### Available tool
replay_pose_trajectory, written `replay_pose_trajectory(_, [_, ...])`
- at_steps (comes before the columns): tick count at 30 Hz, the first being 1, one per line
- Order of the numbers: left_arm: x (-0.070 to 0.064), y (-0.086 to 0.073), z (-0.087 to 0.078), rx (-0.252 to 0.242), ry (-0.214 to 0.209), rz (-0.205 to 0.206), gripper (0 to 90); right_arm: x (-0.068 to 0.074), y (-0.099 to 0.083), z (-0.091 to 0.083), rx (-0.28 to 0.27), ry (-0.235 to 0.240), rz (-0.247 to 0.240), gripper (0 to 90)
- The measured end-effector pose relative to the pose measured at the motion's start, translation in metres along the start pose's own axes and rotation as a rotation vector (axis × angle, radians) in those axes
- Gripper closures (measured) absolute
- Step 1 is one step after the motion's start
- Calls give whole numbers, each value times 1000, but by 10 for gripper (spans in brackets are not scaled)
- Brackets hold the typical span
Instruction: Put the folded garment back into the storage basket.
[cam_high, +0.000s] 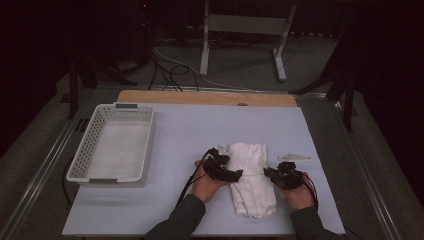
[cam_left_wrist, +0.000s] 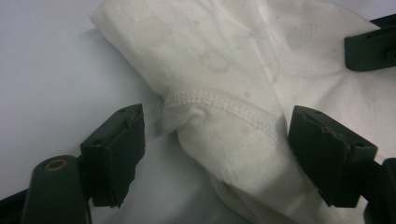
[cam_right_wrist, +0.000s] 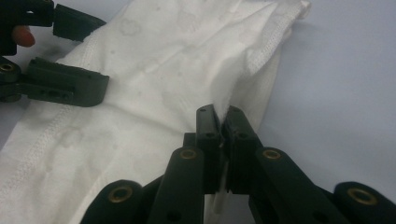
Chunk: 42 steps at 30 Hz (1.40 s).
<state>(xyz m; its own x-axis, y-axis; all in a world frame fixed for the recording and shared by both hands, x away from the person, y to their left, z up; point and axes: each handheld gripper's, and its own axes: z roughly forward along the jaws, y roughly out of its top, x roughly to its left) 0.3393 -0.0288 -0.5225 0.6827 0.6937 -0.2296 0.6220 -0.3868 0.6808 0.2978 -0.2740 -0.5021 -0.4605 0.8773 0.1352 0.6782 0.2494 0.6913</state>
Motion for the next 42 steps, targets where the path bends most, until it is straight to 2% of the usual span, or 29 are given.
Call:
replay_pose_trajectory(8, [3,-5,-5,-13,-44,-48,346,0,0,0,4,1,-2,854])
replay_pose_trajectory(11, [5,-7,-7,-13,-93,-78,418,0,-1,0,4,1,3,848])
replay_pose_trajectory(15, [6,-9,-7,-18,-122,-106,470,-1,-2,-1,11,-2,-7,845])
replay_pose_trajectory(17, [6,-9,-7,-18,-122,-106,475,-1,-2,-1,11,-1,-7,845])
replay_pose_trajectory(18, [7,-10,-6,-25,-147,-132,497,-2,-2,-1,12,-1,-11,845])
replay_pose_trajectory(27, [3,-10,-5,-21,-154,-138,526,-1,-2,-2,11,-1,-10,846])
replay_pose_trajectory(32, [2,-12,-3,-28,-189,-164,573,-1,-2,-2,12,-1,-11,846])
replay_pose_trajectory(35, [1,-13,-3,-29,-196,-161,592,-1,-2,-2,12,0,-12,846])
replay_pose_trajectory(40, [0,-14,-2,-27,-199,-142,680,-1,-2,-2,10,-1,-13,846])
replay_pose_trajectory(42, [-2,-14,-1,-28,-192,-130,680,-1,-2,-2,10,-2,-12,846])
